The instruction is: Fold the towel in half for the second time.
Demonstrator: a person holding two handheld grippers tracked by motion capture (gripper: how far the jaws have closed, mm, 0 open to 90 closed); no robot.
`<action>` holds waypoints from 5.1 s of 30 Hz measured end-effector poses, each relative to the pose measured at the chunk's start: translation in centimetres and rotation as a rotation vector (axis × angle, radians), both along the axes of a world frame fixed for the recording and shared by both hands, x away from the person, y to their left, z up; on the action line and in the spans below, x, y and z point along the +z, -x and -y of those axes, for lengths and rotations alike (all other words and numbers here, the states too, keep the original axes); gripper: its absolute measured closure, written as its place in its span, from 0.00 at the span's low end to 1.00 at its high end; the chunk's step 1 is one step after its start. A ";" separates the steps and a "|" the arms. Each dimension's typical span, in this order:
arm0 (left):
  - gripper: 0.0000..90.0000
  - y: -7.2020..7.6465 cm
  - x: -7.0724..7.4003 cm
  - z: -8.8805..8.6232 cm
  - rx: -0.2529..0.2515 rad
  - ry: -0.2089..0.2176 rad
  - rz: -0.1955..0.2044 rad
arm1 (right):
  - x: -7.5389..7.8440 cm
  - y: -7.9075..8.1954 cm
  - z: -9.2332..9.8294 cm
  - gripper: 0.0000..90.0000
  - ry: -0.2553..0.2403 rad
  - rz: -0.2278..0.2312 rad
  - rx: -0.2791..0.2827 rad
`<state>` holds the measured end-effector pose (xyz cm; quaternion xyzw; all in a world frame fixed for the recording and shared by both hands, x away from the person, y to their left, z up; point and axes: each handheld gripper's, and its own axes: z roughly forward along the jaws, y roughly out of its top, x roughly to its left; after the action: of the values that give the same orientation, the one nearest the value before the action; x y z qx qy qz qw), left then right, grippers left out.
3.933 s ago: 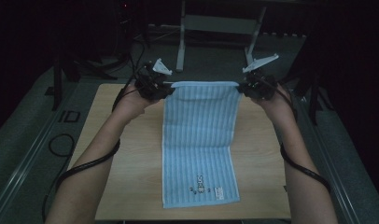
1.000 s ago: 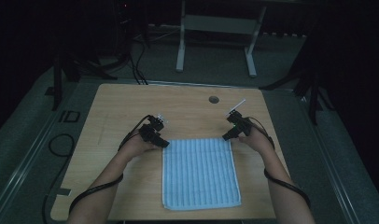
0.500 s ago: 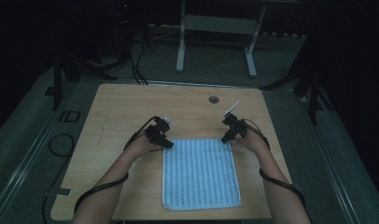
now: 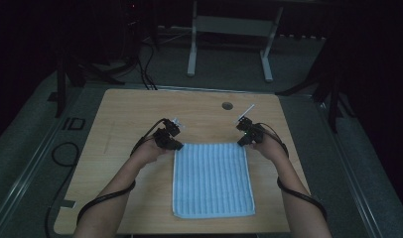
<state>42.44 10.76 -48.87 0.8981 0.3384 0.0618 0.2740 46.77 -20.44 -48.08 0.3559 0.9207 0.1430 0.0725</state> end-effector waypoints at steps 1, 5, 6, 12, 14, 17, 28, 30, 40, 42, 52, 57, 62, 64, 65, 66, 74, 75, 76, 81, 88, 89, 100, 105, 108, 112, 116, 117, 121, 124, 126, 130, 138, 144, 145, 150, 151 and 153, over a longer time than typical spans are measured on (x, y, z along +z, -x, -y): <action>0.96 0.3 0.7 -0.2 -0.007 0.005 0.022 | 0.7 0.3 0.1 0.96 -0.011 0.017 0.003; 0.96 1.6 2.8 -0.9 -0.032 0.040 0.068 | 3.3 1.8 0.9 0.96 -0.070 0.081 0.025; 0.96 2.1 3.3 -1.0 -0.047 0.046 0.072 | 3.9 2.3 1.1 0.96 -0.085 0.098 0.029; 0.96 6.3 4.7 -1.3 -0.175 0.074 0.107 | 5.8 7.1 2.3 0.96 -0.123 0.182 0.098; 0.96 7.8 4.7 -1.4 -0.215 0.068 0.106 | 5.9 9.0 2.5 0.95 -0.123 0.194 0.122; 0.95 10.7 4.1 -1.9 -0.268 0.081 0.103 | 5.5 13.0 2.8 0.95 -0.136 0.209 0.168; 0.95 16.5 1.3 -1.7 -0.335 0.068 0.047 | 2.7 19.3 2.9 0.95 -0.111 0.168 0.242; 0.95 17.1 0.7 -1.4 -0.329 0.063 0.029 | 2.1 19.8 2.8 0.95 -0.112 0.145 0.242; 0.59 17.6 0.4 -1.4 -0.281 0.041 -0.009 | 0.8 20.5 3.4 0.72 -0.117 0.091 0.232; 0.56 17.2 0.7 -1.1 -0.263 0.028 0.011 | 1.3 20.0 3.4 0.71 -0.137 0.109 0.216; 0.47 16.1 -2.3 1.7 -0.277 -0.012 -0.026 | -1.2 17.8 1.3 0.60 -0.123 0.081 0.224; 0.42 16.1 -3.8 1.6 -0.271 -0.029 -0.054 | -3.4 17.2 1.1 0.57 -0.097 0.048 0.219; 0.39 16.0 -4.0 1.2 -0.270 -0.015 -0.052 | -3.9 17.0 1.1 0.54 -0.097 0.043 0.214; 0.39 15.7 -4.1 1.0 -0.270 -0.018 -0.046 | -4.0 16.7 0.9 0.54 -0.101 0.039 0.214; 0.39 15.5 -4.1 0.8 -0.270 -0.017 -0.046 | -4.1 16.5 0.9 0.54 -0.107 0.033 0.212; 0.39 15.2 -4.1 0.7 -0.272 -0.019 -0.048 | -4.1 16.2 0.8 0.54 -0.110 0.030 0.218; 0.39 12.5 -4.0 -0.1 -0.236 -0.020 -0.062 | -4.1 13.2 -0.4 0.53 -0.107 0.018 0.214; 0.39 12.0 -4.0 -0.3 -0.234 -0.022 -0.063 | -4.1 12.7 -0.6 0.53 -0.106 0.018 0.210; 0.39 11.4 -4.0 -0.5 -0.227 -0.023 -0.067 | -4.0 12.2 -0.8 0.53 -0.104 0.018 0.206; 0.39 8.9 -3.9 -1.3 -0.188 -0.033 -0.062 | -4.0 9.6 -1.8 0.51 -0.106 0.009 0.190; 0.39 5.4 -3.8 -2.1 -0.143 -0.046 -0.086 | -3.9 7.0 -3.3 0.51 -0.086 -0.011 0.170; 0.39 5.0 -3.8 -2.1 -0.139 -0.052 -0.090 | -3.9 6.6 -3.5 0.51 -0.077 -0.018 0.172; 0.39 2.9 -3.6 -2.0 -0.117 -0.087 -0.096 | -3.6 3.7 -4.9 0.50 -0.021 -0.072 0.155; 0.39 2.6 -3.7 -2.1 -0.096 -0.076 -0.101 | -3.5 3.1 -5.3 0.50 0.000 -0.084 0.152; 0.39 2.6 -3.7 -2.2 -0.091 -0.068 -0.101 | -3.5 3.1 -5.3 0.50 -0.004 -0.078 0.144; 0.39 2.5 -3.7 -2.2 -0.083 -0.060 -0.105 | -3.5 3.1 -5.0 0.46 -0.038 -0.083 0.135; 0.39 2.6 -3.4 -2.4 -0.061 -0.040 -0.101 | -3.5 3.3 -4.8 0.44 -0.053 -0.082 0.139; 0.37 2.6 -3.2 -2.5 -0.055 -0.031 -0.095 | -3.2 3.5 -4.8 0.43 -0.046 -0.077 0.148; 0.29 3.2 -2.5 -2.7 -0.017 0.008 -0.041 | -2.4 4.0 -4.7 0.37 -0.071 -0.038 0.161; 0.19 4.0 -2.1 -2.4 0.008 0.044 0.023 | -1.7 4.6 -4.6 0.23 -0.162 -0.029 0.182; 0.15 4.4 -2.0 -2.2 0.015 0.061 0.048 | -1.7 5.0 -4.6 0.20 -0.186 -0.020 0.198; 0.04 5.2 -2.1 -2.2 0.046 0.094 0.071 | -2.0 5.8 -4.6 0.16 -0.211 0.029 0.204; 0.01 7.0 -2.5 -3.2 0.102 0.120 0.108 | -3.0 7.2 -3.6 0.17 -0.303 0.204 0.186; 0.01 8.9 -2.8 -4.7 0.145 0.144 0.167 | -3.2 7.6 -1.6 0.17 -0.377 0.246 0.125; 0.01 9.1 -2.9 -5.0 0.152 0.148 0.175 | -3.2 7.7 -1.3 0.17 -0.385 0.247 0.119; 0.01 10.7 -3.3 -7.4 0.213 0.174 0.218 | -3.5 8.5 0.8 0.17 -0.403 0.265 0.081; 0.02 11.0 -3.5 -7.8 0.217 0.183 0.223 | -3.6 8.7 1.3 0.17 -0.410 0.272 0.071; 0.02 11.5 -3.8 -8.5 0.214 0.166 0.237 | -3.9 9.2 2.4 0.17 -0.428 0.274 0.056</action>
<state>30.89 19.30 -52.71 0.8176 0.4015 0.1677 0.3770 37.58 -22.81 -51.95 0.3149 0.8605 0.3835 0.1156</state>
